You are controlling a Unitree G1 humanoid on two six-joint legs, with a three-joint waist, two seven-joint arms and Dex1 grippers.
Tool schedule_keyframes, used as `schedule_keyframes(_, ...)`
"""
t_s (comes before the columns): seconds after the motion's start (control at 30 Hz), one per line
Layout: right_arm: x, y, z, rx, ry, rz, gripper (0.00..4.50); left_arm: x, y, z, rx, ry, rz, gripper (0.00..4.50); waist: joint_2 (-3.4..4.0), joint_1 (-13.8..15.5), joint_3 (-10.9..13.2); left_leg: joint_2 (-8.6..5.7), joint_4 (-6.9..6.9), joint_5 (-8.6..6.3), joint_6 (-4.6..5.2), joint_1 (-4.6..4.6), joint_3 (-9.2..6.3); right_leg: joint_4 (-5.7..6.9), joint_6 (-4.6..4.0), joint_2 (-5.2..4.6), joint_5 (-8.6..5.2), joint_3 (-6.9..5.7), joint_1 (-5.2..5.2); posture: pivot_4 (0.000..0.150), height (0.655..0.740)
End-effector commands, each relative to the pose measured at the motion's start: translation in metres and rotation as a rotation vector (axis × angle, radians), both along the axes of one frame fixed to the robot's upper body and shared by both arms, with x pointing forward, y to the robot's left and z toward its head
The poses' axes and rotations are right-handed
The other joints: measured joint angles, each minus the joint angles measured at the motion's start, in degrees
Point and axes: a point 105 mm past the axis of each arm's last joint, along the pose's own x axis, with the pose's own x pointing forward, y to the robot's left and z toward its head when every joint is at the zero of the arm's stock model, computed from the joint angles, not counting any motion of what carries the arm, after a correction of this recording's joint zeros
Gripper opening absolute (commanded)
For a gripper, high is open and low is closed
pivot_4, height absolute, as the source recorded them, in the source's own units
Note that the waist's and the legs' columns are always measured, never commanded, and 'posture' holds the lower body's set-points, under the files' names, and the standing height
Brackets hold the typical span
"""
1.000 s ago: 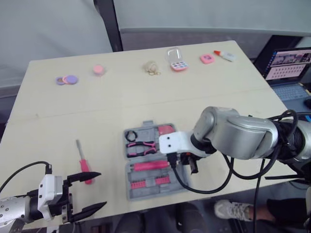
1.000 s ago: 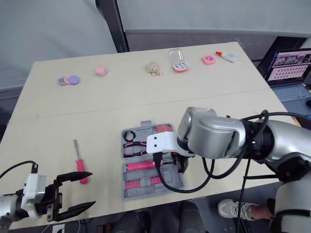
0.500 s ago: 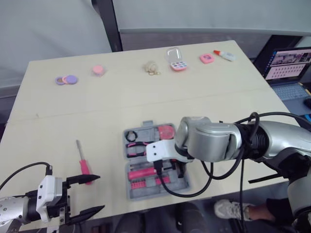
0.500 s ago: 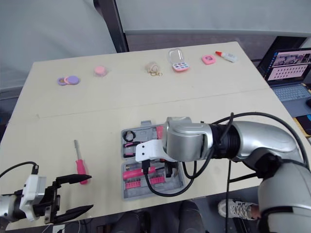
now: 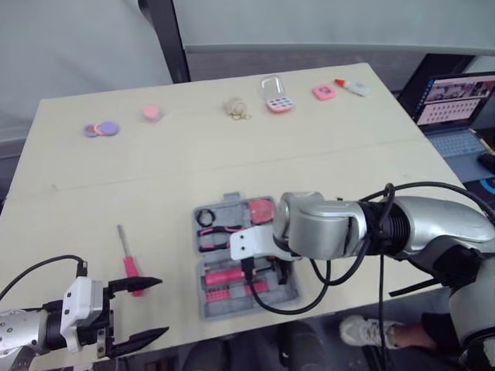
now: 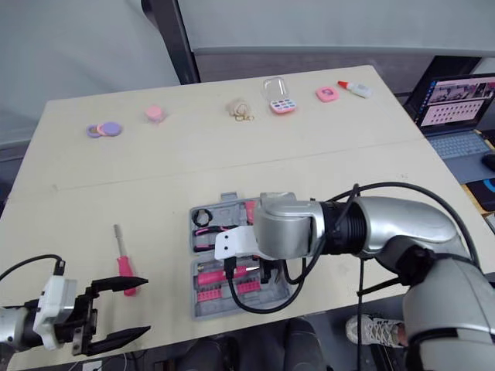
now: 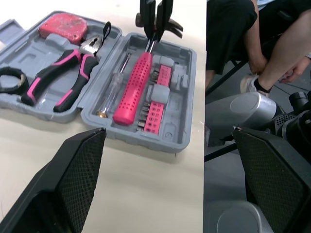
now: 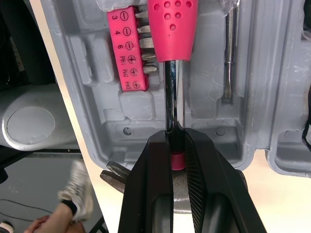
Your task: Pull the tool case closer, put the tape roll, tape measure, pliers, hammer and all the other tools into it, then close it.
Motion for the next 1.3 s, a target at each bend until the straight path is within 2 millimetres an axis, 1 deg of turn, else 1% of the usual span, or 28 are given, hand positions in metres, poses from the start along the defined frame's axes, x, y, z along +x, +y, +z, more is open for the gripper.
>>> schedule_keyframes(0.03,0.000,0.005,0.000,0.007,-0.018,0.022,0.02,-0.001,-0.005,0.004,0.005,-0.019,-0.004,4.50,0.00,0.0,0.0,0.00,0.00,0.00,0.00,0.00,0.01,0.01,-0.02,0.00,0.00,-0.05,-0.02,0.150,0.7400)
schedule_keyframes(0.3,0.000,0.012,0.000,0.018,-0.013,0.030,0.02,0.000,-0.009,0.006,-0.003,-0.023,-0.004,4.50,0.00,-0.1,0.0,0.00,0.00,0.00,0.00,-0.01,0.02,0.13,-0.08,-0.03,0.02,-0.09,-0.10,0.150,0.7400)
schedule_keyframes(0.8,-0.006,0.012,-0.005,0.019,0.016,0.027,0.02,0.000,-0.011,0.007,-0.005,-0.023,-0.002,4.50,0.00,0.0,0.0,0.00,0.00,0.00,0.00,-0.01,0.03,0.16,-0.10,-0.03,0.02,-0.13,-0.12,0.150,0.7400)
schedule_keyframes(1.3,-0.002,0.017,-0.005,0.042,-0.005,0.037,0.02,0.002,-0.010,0.007,-0.003,-0.030,0.001,4.50,0.00,-0.1,0.0,-0.01,0.00,0.00,-0.01,-0.01,0.03,0.18,-0.11,-0.04,0.03,-0.18,-0.13,0.150,0.7400)
